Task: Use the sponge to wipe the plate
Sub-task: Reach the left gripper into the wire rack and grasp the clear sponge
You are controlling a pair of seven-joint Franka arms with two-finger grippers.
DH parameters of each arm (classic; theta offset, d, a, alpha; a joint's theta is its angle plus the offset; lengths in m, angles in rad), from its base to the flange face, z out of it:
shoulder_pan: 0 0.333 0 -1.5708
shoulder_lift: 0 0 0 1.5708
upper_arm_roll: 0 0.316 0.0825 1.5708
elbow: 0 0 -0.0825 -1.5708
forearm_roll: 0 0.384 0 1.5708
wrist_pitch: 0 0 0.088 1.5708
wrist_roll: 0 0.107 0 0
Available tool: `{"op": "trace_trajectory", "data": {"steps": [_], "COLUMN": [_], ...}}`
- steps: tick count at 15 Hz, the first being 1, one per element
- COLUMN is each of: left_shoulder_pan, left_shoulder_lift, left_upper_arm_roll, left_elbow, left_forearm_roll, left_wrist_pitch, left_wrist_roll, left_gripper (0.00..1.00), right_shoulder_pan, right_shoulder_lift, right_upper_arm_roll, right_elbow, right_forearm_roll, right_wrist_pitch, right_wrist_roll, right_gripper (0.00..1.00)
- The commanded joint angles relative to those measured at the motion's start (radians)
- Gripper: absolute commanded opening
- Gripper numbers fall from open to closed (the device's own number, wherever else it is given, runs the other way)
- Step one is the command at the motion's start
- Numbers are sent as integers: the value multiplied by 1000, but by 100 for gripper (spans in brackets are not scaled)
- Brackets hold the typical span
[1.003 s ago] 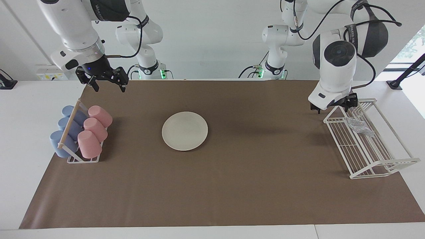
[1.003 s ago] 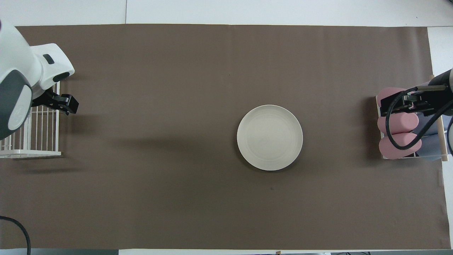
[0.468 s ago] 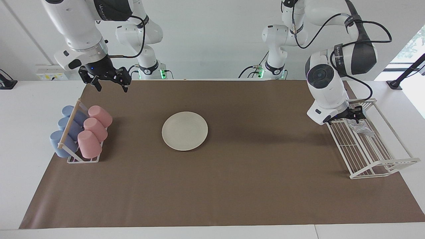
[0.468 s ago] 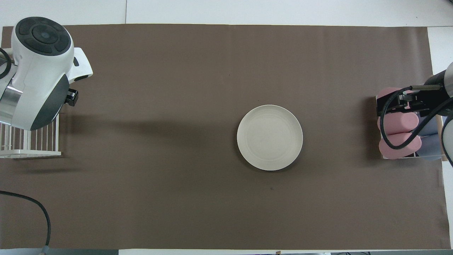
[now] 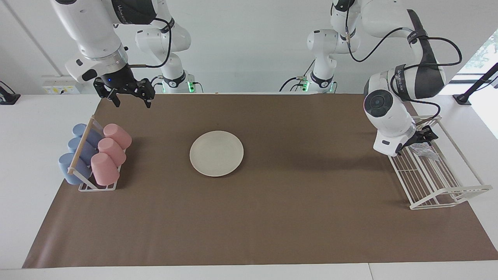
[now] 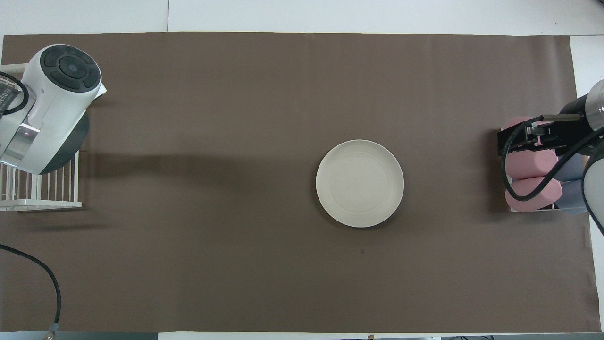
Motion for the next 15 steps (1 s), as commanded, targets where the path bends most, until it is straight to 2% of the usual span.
{"op": "trace_trajectory", "data": {"steps": [1, 8, 10, 12, 13, 15], "left_shoulder_pan": [3, -3, -6, -6, -7, -7], "left_shoulder_lift": [-18, -51, -51, -51, -51, -51], "left_upper_arm_roll": [0, -2, -3, -3, -3, -3], "left_elbow": [-66, -127, -126, -120, -117, -112], "left_forearm_roll": [66, 65, 65, 63, 63, 63], "left_wrist_pitch": [23, -21, -34, -40, -41, -43], "left_wrist_roll": [-95, -125, -125, -123, -125, -131], "left_gripper": [100, 100, 95, 81, 68, 28], "right_shoulder_pan": [4, 4, 4, 4, 5, 4], "right_shoulder_lift": [-9, -9, -10, -10, -10, -10], "right_upper_arm_roll": [6, 6, 6, 6, 6, 6], "right_elbow": [-6, -7, -7, -7, -7, -7], "right_forearm_roll": [-2, -2, -2, -2, -2, -2], "right_wrist_pitch": [5, 5, 5, 5, 5, 5], "right_wrist_roll": [34, 36, 36, 36, 36, 36], "right_gripper": [100, 100, 100, 100, 100, 100]}}
